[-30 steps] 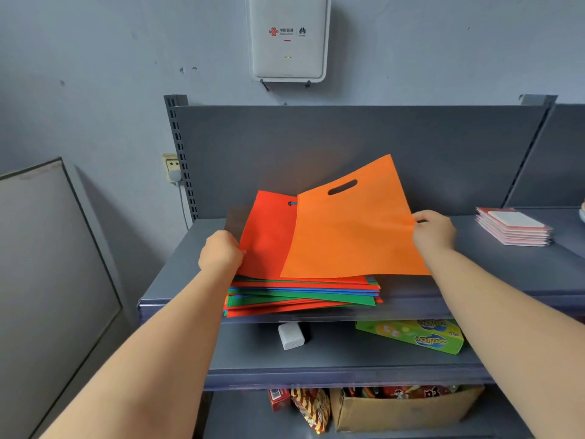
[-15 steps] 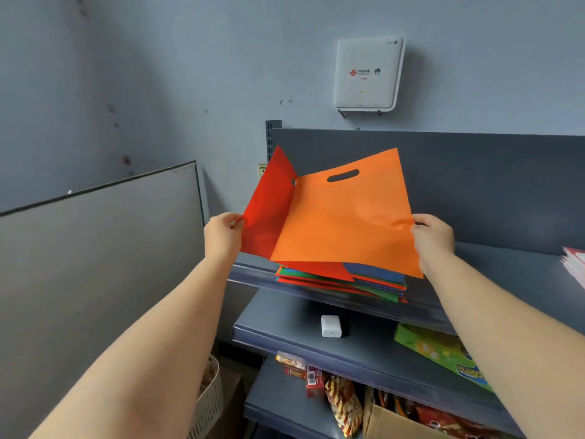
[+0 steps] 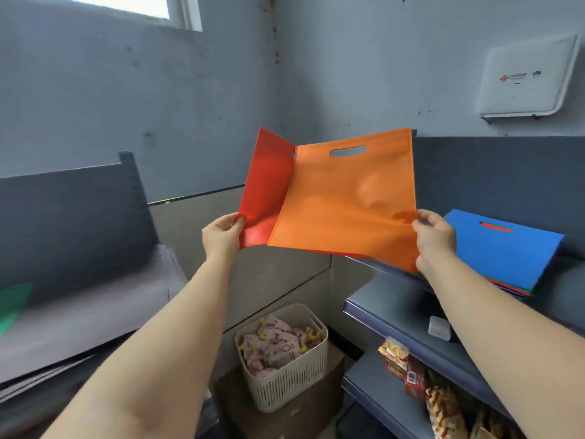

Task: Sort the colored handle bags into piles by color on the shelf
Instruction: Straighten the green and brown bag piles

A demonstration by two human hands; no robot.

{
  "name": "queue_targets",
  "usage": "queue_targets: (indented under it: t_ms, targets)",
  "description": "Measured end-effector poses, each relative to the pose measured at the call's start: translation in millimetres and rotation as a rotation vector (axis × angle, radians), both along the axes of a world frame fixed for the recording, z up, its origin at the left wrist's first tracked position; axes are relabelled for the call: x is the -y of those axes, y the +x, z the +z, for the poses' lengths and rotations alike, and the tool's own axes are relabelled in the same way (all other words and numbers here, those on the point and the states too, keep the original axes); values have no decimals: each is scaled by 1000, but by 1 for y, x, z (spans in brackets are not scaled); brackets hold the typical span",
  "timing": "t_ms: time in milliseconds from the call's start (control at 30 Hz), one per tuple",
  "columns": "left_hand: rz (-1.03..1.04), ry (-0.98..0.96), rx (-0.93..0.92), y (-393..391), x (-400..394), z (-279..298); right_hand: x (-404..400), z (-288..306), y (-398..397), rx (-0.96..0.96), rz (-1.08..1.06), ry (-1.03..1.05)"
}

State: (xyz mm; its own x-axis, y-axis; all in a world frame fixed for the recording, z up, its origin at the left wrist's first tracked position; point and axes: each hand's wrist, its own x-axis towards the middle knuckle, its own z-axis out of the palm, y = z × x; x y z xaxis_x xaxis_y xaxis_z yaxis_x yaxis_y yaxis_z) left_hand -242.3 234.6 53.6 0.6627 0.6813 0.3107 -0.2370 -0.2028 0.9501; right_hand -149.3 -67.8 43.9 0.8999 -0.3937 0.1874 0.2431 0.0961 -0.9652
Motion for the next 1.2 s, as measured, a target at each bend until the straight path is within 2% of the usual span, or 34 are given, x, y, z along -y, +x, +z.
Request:
queue_targets:
  t_ms: [333, 633, 1000, 1200]
  targets:
    - [312, -106, 142, -163, -123, 28, -168, 28, -66, 23, 467, 123]
    - [540, -152, 218, -316, -222, 40, -319, 47, -168, 4, 762, 171]
    - [807, -92, 119, -511, -337, 19, -480, 43, -317, -81, 979, 232]
    - [855, -96, 6, -575, -391, 1, -533, 40, -376, -89, 1016, 228]
